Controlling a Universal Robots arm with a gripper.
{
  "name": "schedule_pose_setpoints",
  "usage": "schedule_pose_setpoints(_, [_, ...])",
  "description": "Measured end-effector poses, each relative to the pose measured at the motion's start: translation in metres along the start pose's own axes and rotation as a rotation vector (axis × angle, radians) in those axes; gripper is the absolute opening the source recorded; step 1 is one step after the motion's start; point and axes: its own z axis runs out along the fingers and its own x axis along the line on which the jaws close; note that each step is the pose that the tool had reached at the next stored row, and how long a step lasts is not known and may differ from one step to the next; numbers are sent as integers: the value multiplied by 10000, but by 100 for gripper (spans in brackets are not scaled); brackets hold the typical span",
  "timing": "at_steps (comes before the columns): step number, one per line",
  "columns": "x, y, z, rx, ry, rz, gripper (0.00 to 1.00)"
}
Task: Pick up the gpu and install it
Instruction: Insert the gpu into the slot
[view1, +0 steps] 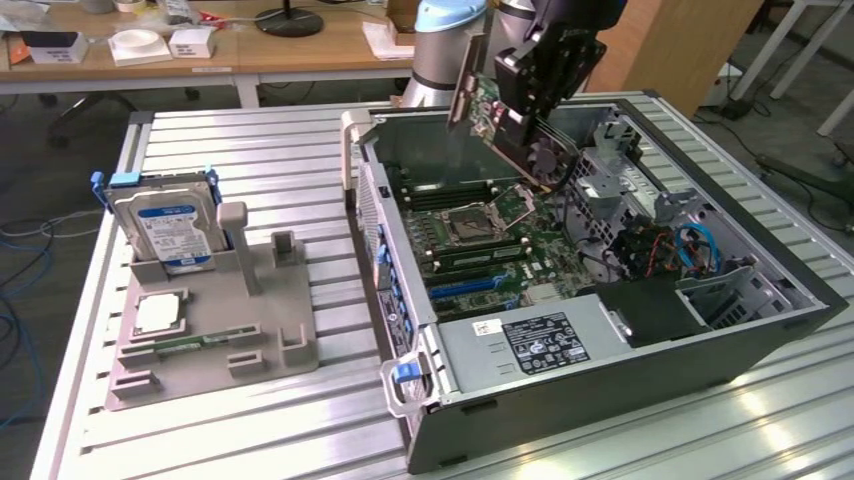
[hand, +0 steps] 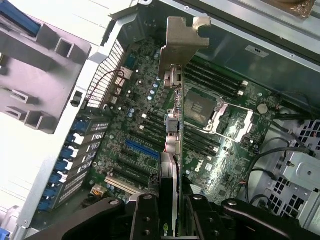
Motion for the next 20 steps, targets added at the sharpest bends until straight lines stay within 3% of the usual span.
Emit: schedule_pose_setpoints(20, [0, 0, 0, 32, 45, -788, 27])
